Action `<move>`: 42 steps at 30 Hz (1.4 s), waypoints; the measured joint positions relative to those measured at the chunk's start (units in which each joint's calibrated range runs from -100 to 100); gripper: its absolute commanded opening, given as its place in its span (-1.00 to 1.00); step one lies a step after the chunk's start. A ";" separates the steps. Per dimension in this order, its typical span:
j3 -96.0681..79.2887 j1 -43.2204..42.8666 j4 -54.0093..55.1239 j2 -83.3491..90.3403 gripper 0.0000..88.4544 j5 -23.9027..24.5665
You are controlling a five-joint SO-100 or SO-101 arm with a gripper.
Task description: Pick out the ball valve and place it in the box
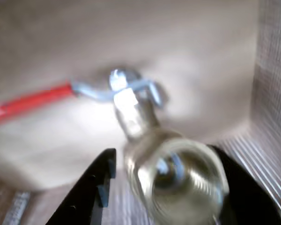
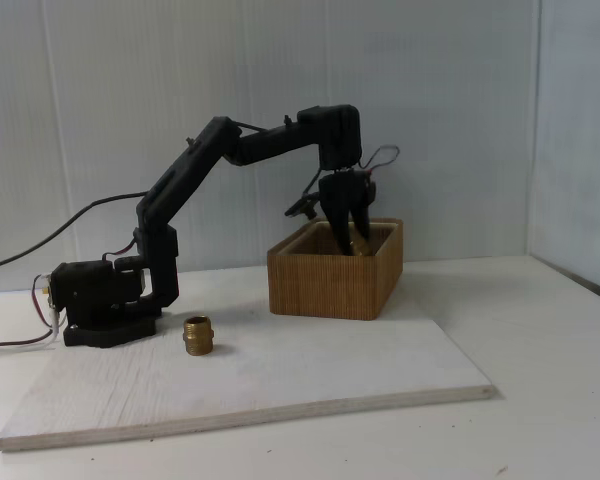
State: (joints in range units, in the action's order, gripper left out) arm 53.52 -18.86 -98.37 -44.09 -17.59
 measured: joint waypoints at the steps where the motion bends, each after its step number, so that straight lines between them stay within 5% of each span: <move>1: 0.00 0.00 -0.09 0.00 -0.50 0.00; 24: 0.00 0.22 -0.09 1.86 -0.48 0.52; 30: 0.00 0.30 -0.09 5.51 -0.25 0.52; 42: 0.00 0.30 -0.34 6.01 -0.25 0.52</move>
State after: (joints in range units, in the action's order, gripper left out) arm 53.52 -18.56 -98.71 -38.08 -17.08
